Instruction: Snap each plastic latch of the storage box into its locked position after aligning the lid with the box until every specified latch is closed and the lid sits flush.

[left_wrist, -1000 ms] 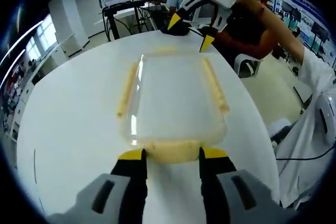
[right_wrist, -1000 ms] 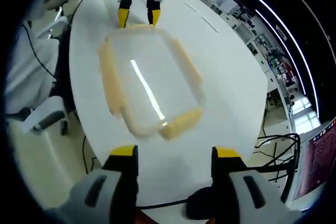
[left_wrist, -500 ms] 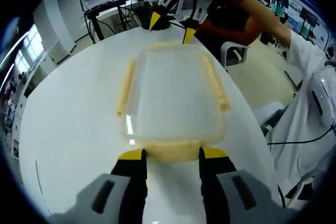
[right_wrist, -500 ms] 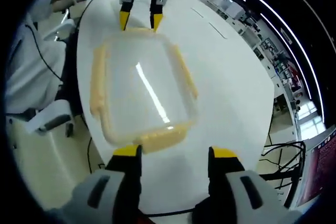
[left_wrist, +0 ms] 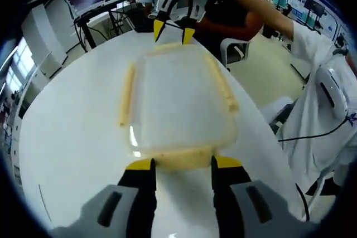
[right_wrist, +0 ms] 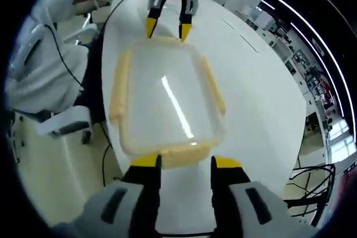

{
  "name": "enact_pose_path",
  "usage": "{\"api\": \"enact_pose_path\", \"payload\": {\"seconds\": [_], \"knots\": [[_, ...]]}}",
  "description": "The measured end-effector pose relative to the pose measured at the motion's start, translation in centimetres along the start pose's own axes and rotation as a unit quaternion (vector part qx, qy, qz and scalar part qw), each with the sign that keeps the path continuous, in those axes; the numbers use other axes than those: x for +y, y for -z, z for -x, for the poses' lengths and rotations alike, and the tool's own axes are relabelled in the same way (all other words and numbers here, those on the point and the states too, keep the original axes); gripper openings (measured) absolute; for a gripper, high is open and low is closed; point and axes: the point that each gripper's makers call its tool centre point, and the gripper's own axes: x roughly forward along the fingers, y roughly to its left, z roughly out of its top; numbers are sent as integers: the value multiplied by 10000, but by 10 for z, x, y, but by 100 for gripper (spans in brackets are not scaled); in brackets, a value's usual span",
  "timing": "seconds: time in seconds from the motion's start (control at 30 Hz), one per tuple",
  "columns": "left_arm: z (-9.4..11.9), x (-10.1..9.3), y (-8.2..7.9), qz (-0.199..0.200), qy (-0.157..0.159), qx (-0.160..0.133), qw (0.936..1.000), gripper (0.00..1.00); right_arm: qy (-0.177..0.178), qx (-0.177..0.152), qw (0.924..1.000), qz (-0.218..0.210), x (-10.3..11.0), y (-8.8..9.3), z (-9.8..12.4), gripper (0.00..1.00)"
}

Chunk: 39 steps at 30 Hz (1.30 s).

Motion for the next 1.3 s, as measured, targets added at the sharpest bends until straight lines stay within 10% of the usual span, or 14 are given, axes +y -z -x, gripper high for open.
{"api": "enact_pose_path", "payload": {"seconds": [0.87, 1.3], "knots": [[-4, 8, 2, -7, 203, 91, 9998, 38, -1973, 221, 9801, -3, 12, -5, -14, 39], [-2, 7, 4, 291, 55, -359, 9989, 40, -1750, -144, 9842, -231, 16, -8, -13, 45]]}}
